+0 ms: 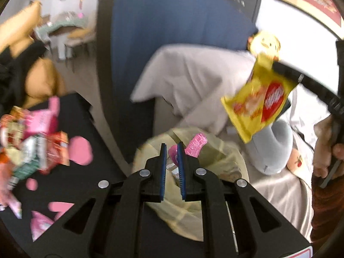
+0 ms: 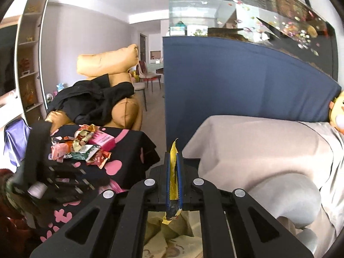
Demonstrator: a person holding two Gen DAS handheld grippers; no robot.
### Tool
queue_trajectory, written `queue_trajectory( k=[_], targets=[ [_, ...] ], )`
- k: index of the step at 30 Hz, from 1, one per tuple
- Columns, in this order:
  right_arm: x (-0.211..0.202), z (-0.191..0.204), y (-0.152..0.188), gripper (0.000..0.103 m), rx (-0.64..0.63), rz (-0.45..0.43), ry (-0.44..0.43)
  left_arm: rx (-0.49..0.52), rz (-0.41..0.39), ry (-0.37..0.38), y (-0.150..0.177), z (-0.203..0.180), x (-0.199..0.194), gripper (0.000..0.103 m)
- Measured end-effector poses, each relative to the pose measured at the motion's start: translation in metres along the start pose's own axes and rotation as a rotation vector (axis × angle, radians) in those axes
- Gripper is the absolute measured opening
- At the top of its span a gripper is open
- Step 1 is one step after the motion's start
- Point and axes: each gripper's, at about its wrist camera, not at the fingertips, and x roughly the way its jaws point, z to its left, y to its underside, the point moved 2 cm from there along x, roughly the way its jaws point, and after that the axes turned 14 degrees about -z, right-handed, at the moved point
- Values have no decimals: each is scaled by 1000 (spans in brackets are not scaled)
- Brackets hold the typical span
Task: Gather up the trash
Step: 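Carry the yellow wrapper to the yellow trash bag and release it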
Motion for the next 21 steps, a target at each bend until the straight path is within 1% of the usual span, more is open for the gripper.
queue_trajectory(
  k=[2, 3, 4, 7, 11, 13, 16, 18, 20, 21],
  targets=[
    [4, -1, 4, 7, 10, 6, -5, -40, 68, 42, 10, -2, 21, 22],
    [6, 0, 6, 7, 16, 10, -10, -64, 97, 51, 14, -1, 29, 39],
    [9, 1, 10, 7, 22, 17, -18, -87, 112, 48, 18, 3, 34, 44],
    [19, 7, 24, 7, 27, 48, -45, -83, 109, 4, 22, 10, 32, 44],
    [36, 13, 49, 7, 57, 99, -68, -87, 89, -74, 28, 26, 7, 44],
    [46, 15, 65, 7, 84, 125, -74, -82, 61, -110, 31, 36, -10, 47],
    [64, 18, 95, 7, 128, 187, -86, -101, 25, -156, 39, 56, -37, 51],
    [79, 20, 119, 8, 162, 258, -116, -122, 16, -182, 42, 68, -50, 52],
    [89, 22, 135, 9, 191, 323, -121, -144, 7, -218, 47, 85, -66, 53],
    [91, 22, 141, 15, 199, 343, -117, -150, 1, -236, 50, 93, -75, 54]
  ],
)
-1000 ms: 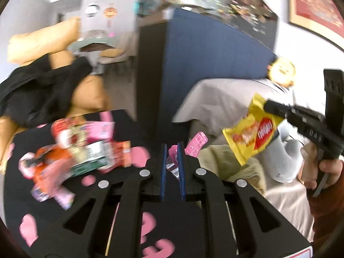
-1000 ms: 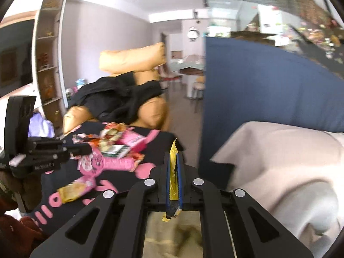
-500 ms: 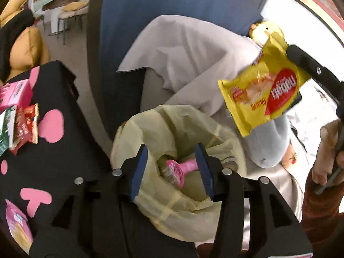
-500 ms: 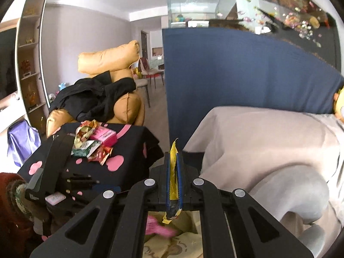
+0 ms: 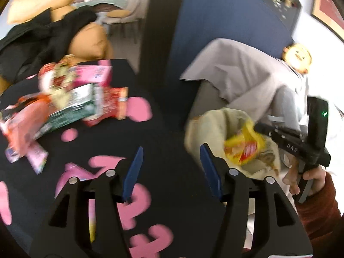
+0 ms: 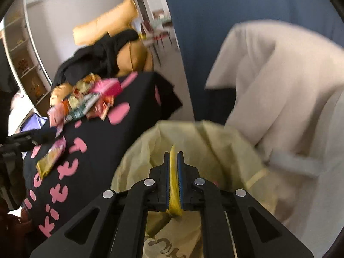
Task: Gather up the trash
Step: 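Carry the yellow wrapper to the yellow trash bag and release it, then grasp the red paper cup with the left gripper while the right grasps a snack wrapper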
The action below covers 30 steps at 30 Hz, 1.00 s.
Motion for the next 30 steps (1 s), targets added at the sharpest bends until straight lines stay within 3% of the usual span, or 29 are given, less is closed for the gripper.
queue_trajectory(
  k=[1, 2, 3, 8, 17, 21, 25, 30],
  targets=[
    [1, -2, 2, 22, 5, 5, 11, -5, -8, -16, 1, 9, -6, 55],
    [-1, -4, 3, 41, 8, 2, 18, -10, -20, -36, 2, 19, -12, 56],
    [-3, -6, 2, 52, 14, -6, 23, -16, -30, -54, 3, 28, -18, 57],
    [-19, -2, -13, 53, 18, -52, 39, -66, -68, -144, 12, 77, -42, 58],
    [-11, 61, -26, 53, -78, -41, -21, -173, -103, -287, 33, 145, -79, 58],
    [9, 102, -21, 53, -103, -14, -94, -195, -102, -273, 43, 161, -92, 58],
    [34, 148, -18, 53, -186, -2, -115, -183, -121, -264, 49, 168, -100, 58],
    [64, 188, -25, 53, -255, -19, -138, -94, -203, -255, 35, 175, -105, 58]
  ],
)
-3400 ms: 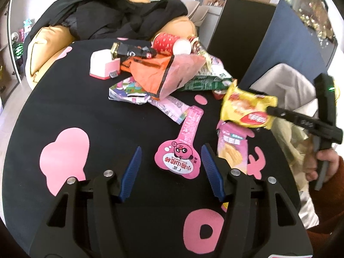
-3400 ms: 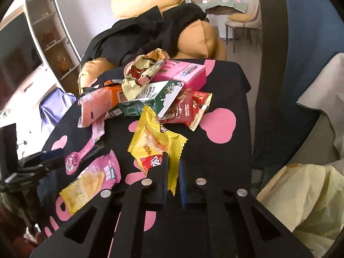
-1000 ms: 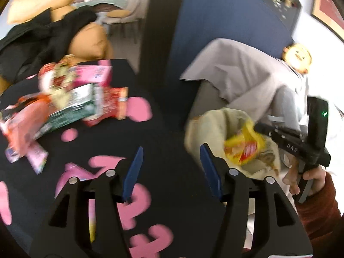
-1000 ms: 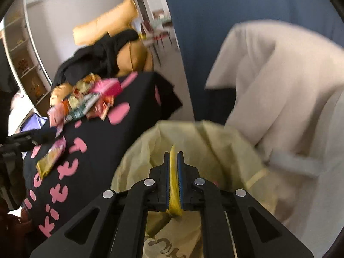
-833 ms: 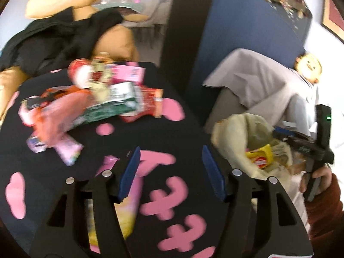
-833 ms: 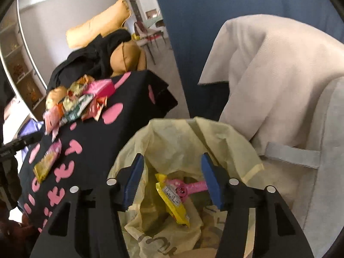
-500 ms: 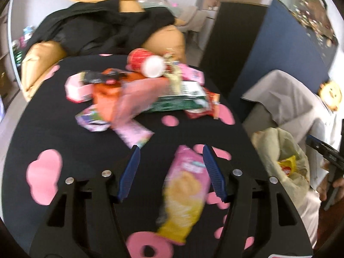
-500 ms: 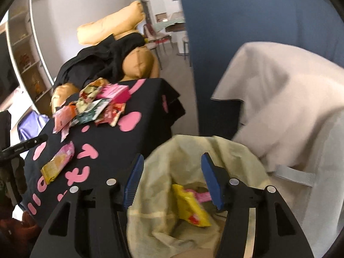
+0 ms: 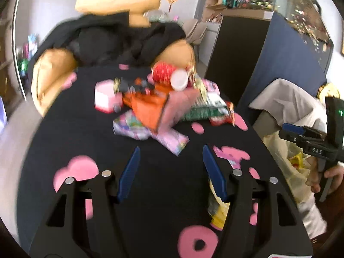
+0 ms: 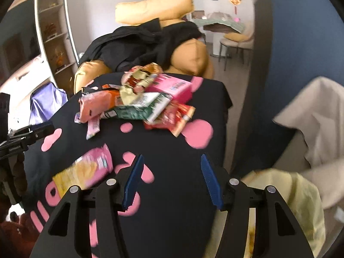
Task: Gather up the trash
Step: 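Grasp the red paper cup with the left gripper while the right grasps a snack wrapper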
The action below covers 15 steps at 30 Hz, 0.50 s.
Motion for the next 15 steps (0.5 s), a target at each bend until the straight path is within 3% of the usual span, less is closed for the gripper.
queue_trajectory(
  k=[3, 9, 15],
  targets=[
    [17, 10, -10, 53, -32, -13, 17, 37, -40, 14, -17, 3, 10, 58],
    [57, 14, -36, 53, -24, -26, 19, -102, -32, 5, -51, 37, 48, 58],
    [110, 35, -79, 53, 34, -42, -50, -41, -70, -36, -85, 56, 71, 58]
  ],
)
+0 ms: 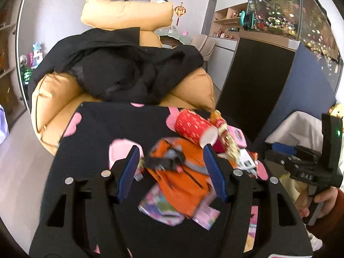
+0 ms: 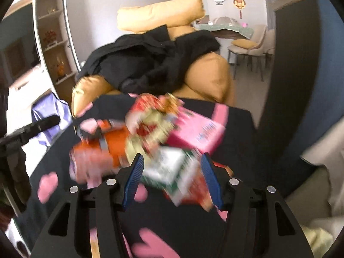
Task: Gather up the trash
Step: 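Grasp the red paper cup with the left gripper while the right grasps a snack wrapper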
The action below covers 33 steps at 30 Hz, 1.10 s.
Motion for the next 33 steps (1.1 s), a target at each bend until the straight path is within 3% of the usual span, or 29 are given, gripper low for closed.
queue_trajectory(
  k=[5, 9, 12, 13, 15, 18, 24, 28, 33],
  targets=[
    [56, 14, -22, 53, 39, 13, 30, -47, 27, 7, 0, 16, 7, 58],
    [94, 11, -20, 53, 39, 94, 44, -74, 50, 21, 8, 29, 7, 58],
    [104, 10, -6, 52, 32, 175, 1, -87, 62, 33, 9, 36, 9, 59],
    [103, 11, -2, 48, 28, 179, -13, -92, 66, 35, 9, 38, 11, 59],
    [98, 14, 1, 31, -10, 168, -7, -104, 79, 41, 5, 39, 19, 59],
    [78, 13, -6, 27, -7, 125, -25, -110, 84, 58, -3, 32, 28, 59],
    [37, -8, -29, 26, 11, 24, 20, -136, 153, 127, -26, -4, 73, 63],
    [20, -34, -26, 26, 23, -15, 113, -139, 214, 101, -34, -28, 118, 63],
    [8, -59, -12, 26, 91, -29, 143, -170, 288, 13, -29, -43, 163, 63]
  ],
)
